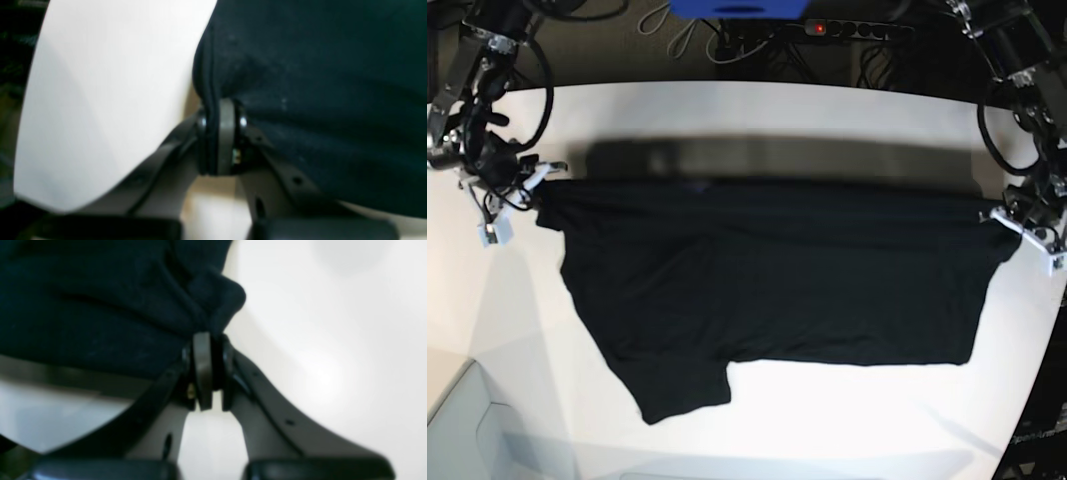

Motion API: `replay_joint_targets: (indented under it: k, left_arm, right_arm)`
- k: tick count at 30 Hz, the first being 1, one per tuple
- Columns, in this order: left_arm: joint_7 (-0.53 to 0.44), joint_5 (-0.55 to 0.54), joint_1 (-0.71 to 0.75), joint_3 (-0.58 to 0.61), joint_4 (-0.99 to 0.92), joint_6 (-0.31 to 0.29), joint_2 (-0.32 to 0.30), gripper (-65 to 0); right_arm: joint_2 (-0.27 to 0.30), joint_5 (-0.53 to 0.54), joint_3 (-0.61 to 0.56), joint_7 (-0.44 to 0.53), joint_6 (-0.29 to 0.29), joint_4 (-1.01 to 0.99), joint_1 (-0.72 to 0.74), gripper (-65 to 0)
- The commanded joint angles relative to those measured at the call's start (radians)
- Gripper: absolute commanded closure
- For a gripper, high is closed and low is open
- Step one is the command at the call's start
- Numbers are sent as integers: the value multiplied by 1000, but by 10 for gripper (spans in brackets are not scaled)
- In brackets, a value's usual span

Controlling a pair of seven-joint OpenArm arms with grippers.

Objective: Layout the t-shirt on the table in an organized manner, then fold the t-shirt properly
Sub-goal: 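Pull the held shirt edge with both grippers away from the shirt body, then stretch the shirt edge taut between both grippers and release it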

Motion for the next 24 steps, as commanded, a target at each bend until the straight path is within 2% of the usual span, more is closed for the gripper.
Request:
replay_joint_targets:
  k: [1, 7, 14, 17, 24]
  left_arm:
    - [-20, 7, 2, -8, 21, 5, -8, 0]
    - [-20, 7, 79, -8, 24, 5, 8, 0]
    - [-34, 7, 119, -8, 23, 5, 8, 0]
    - [-38, 7, 141, -8, 23, 5, 8, 0]
    - [-47, 7, 185, -8, 10, 5, 8, 0]
  right_arm:
    - [9, 9, 5, 31, 4, 18, -5, 0]
    - [-35, 9, -1, 108, 4, 101, -133, 0]
    - [-40, 9, -1, 192, 4, 122, -237, 0]
    - [-52, 8, 2, 230, 4, 121, -255, 0]
    - [-52, 6, 1, 243, 4, 118, -269, 0]
